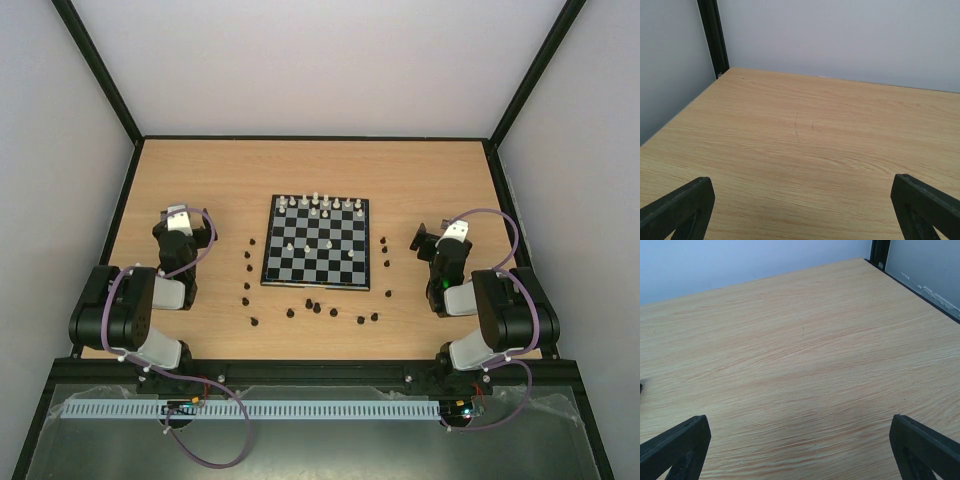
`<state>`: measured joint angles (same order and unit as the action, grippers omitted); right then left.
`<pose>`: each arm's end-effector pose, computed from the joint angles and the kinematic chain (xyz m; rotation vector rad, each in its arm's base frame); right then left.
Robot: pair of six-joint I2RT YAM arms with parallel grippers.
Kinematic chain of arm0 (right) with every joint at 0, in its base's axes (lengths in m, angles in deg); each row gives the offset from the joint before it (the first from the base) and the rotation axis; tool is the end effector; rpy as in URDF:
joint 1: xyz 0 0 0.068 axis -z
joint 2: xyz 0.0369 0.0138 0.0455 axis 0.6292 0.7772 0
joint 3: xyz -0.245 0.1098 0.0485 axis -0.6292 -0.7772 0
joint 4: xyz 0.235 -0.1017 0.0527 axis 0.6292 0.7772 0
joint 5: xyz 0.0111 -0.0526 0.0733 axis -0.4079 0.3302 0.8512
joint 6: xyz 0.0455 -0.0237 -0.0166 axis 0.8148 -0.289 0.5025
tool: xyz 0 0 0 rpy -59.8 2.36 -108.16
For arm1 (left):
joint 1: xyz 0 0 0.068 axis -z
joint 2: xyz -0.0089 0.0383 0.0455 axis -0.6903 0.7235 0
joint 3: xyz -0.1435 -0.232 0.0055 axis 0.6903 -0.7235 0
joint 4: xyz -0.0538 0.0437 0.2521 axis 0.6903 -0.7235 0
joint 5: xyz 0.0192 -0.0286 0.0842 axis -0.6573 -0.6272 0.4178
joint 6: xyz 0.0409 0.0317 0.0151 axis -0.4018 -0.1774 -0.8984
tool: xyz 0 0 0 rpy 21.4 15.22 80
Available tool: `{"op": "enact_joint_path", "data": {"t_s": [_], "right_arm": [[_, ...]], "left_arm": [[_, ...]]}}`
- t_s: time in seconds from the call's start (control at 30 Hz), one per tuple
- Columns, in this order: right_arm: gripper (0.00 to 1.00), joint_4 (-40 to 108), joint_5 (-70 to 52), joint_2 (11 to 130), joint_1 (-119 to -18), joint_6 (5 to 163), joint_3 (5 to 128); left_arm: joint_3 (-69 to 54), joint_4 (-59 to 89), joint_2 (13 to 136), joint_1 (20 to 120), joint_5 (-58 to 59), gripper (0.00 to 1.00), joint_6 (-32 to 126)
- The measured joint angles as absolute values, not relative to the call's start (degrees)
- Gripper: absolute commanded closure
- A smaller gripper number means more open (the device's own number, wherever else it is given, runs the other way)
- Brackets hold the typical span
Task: Set up the chess pieces on the board
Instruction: Pick up the chess piece from the chessboard.
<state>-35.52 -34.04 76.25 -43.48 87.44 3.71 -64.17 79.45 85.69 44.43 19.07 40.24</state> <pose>0.2373 0.0080 0.1475 0.3101 1.6314 -0.0562 0.2485 0.0030 0.1539 -0.1985 1.6470 0.0768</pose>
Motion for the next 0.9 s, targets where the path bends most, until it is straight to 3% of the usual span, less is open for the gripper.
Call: {"op": "enact_joint_path", "data": {"t_s": [0.63, 0.9], "right_arm": [[0.01, -35.5, -34.0, 76.2, -43.5, 87.4, 3.7], [0.02, -24.6, -36.7, 70.9, -43.5, 87.9, 8.7]], "left_arm": [[-64.2, 79.1, 85.6, 44.9, 19.9, 0.00, 40.2], [-55.6, 61.5, 77.5, 48.7, 22.7, 0.00, 40.7]]}}
